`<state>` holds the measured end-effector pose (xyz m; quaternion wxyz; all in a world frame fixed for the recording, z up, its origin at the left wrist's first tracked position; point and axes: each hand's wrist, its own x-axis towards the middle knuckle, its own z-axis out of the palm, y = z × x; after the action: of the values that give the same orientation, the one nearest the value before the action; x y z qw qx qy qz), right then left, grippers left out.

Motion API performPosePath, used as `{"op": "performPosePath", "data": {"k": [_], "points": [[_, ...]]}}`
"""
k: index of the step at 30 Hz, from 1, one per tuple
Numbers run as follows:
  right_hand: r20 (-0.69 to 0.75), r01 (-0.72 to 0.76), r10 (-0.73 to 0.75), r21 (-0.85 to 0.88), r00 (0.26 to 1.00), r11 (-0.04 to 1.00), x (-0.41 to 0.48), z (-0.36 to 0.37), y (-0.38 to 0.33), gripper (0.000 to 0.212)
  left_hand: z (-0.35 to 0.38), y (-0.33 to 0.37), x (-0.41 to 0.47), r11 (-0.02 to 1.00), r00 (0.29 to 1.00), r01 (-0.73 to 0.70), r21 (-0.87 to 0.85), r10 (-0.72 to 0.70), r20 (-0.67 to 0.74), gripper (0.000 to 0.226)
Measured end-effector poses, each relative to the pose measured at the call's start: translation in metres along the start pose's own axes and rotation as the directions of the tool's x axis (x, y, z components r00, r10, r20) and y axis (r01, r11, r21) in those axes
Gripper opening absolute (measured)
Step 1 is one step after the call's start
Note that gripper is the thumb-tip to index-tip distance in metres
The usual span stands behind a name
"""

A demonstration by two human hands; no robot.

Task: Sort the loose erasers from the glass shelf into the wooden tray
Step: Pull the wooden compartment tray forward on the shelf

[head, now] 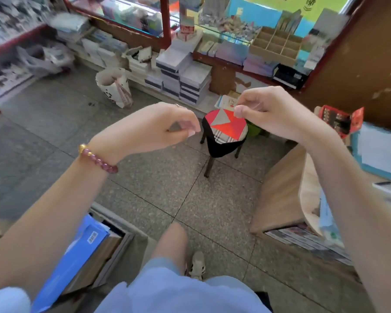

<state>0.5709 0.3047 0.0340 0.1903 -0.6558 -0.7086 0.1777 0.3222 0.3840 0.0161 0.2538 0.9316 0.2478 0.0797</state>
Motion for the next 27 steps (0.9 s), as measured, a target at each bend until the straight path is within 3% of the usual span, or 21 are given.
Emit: {"op": "performPosePath", "data": {"k": [6,12,27], "points": [[0.001,0.048,-0.048,0.045,0.999,0.998,0.121,-0.007,0.021,0.014,-0.04,-0.079,0.073,0.999,0.998,0.027,-0.039,-0.029,-0.052,0.02],[0.033,0.115,-0.114,-0.053,0.993,0.992,0.284,-0.004,0.042,0.018,-0.091,-0.175,0.157,0.996,0.991,0.051,-0.067,-0.059,-0.118,0.018],[-0.062,-0.207,0.216,0.133,0.974,0.969,0.491,-0.066,0.194,0.014,-0.169,-0.331,0.423,0.994,0.991,-0.094,-0.05,0.099,0.094,0.026]]}}
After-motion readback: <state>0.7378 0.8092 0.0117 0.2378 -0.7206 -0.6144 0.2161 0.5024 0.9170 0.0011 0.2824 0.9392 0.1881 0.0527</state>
